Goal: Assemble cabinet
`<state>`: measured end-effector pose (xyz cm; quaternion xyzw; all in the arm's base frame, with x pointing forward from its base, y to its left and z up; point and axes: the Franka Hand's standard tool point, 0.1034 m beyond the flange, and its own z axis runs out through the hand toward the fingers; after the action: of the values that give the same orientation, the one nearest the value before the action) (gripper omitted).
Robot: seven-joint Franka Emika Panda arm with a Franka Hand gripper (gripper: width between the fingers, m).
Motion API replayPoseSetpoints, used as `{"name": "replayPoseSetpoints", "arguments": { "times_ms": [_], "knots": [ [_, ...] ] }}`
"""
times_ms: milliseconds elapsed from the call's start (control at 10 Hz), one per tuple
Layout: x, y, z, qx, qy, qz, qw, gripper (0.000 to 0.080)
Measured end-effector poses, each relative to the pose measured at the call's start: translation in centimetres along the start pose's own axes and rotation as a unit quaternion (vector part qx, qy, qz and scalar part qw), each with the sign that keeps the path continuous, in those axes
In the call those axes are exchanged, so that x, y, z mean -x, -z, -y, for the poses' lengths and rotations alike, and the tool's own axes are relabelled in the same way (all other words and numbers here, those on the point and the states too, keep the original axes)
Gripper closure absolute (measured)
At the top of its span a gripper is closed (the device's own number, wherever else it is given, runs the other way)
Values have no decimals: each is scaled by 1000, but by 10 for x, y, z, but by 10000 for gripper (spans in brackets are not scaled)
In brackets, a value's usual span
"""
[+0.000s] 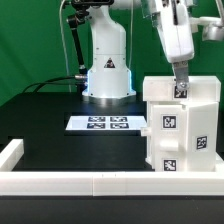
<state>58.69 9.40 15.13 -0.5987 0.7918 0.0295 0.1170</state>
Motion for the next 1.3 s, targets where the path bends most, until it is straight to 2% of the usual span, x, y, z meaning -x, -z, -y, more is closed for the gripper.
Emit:
{"name": "replayPoseSetpoints", "arguments": {
  "times_ms": [100, 200, 300, 400, 600, 900, 1300],
  "knots": [
    [2, 0, 1, -3, -39, 3, 999, 240],
    [3, 0, 0, -2, -41, 4, 999, 188],
    [4, 0, 0, -2, -39, 5, 999, 188],
    [4, -1, 0, -2, -36, 5, 999, 40],
    [6, 3, 1, -3, -43, 15, 999, 8],
    [13, 17, 6, -12, -52, 36, 998, 2],
    [14, 18, 7, -14, -42, 44, 998, 2]
  ]
}}
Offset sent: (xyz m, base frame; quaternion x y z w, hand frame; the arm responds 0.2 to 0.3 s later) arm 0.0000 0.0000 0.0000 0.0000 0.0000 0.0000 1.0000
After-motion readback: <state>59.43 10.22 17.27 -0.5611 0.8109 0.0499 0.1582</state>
